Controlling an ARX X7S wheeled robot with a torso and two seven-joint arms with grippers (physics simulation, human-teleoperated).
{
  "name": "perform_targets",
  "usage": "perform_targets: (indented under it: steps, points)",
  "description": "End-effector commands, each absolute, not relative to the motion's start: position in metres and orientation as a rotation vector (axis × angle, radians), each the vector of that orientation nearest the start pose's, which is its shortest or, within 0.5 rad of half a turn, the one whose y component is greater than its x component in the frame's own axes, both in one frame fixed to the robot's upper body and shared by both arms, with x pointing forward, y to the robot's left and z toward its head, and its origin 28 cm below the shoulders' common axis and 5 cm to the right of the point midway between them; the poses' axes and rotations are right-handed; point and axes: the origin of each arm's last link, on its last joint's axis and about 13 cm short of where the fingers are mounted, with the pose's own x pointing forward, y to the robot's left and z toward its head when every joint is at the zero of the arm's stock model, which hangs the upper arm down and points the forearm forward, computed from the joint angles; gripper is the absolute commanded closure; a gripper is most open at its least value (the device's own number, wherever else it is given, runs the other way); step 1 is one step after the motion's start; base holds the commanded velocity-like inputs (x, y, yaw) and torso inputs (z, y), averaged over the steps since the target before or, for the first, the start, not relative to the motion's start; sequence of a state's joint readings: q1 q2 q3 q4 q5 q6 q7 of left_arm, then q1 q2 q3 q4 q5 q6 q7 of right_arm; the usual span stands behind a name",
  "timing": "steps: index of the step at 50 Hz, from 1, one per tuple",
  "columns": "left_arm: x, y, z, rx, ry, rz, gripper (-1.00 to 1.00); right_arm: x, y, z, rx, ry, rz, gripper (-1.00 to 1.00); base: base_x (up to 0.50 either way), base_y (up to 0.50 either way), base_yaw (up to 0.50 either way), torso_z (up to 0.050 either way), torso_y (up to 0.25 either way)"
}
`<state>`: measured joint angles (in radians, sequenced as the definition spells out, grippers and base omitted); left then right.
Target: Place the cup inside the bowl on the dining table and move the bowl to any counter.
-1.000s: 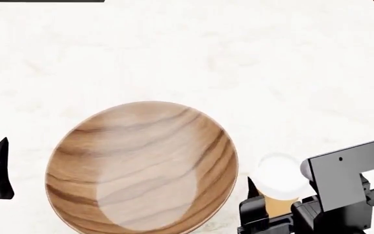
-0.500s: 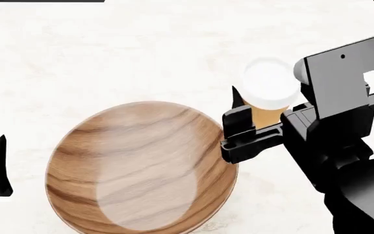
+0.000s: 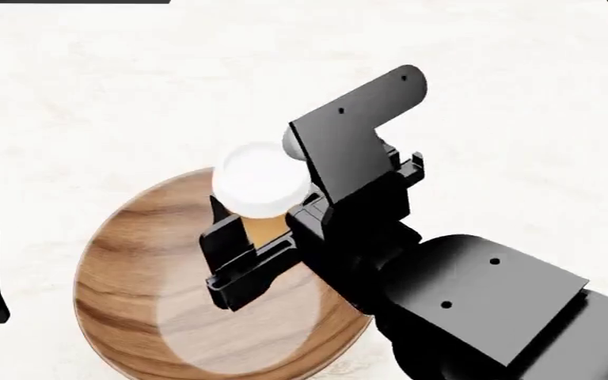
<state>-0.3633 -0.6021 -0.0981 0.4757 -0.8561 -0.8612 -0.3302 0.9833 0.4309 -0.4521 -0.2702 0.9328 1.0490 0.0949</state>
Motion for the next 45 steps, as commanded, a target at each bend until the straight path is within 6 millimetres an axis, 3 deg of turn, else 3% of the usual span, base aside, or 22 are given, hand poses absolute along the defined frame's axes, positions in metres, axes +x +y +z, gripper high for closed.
perform_targets:
  steps: [1,16,26,27,36,45]
  points:
    - [0.234,0.298,0.171,-0.034,0.083,0.005,-1.0,0.299,-0.064,0.211,-0.181,0.219,0.73,1.0,0.0,0.0,0.0,0.0,0.0]
    - [0.232,0.296,0.169,-0.038,0.078,0.011,-1.0,0.304,-0.051,0.185,-0.194,0.298,0.739,1.0,0.0,0.0,0.0,0.0,0.0]
    - [0.232,0.297,0.165,-0.045,0.083,0.012,-1.0,0.304,-0.049,0.184,-0.198,0.306,0.745,1.0,0.0,0.0,0.0,0.0,0.0]
    - [0.23,0.298,0.165,-0.045,0.081,0.011,-1.0,0.301,-0.051,0.189,-0.192,0.287,0.741,-1.0,0.0,0.0,0.0,0.0,0.0]
    - [0.231,0.298,0.165,-0.046,0.084,0.007,-1.0,0.301,-0.053,0.189,-0.184,0.286,0.738,-1.0,0.0,0.0,0.0,0.0,0.0]
    - [0.232,0.299,0.167,-0.046,0.081,0.005,-1.0,0.3,-0.057,0.203,-0.174,0.247,0.723,-1.0,0.0,0.0,0.0,0.0,0.0]
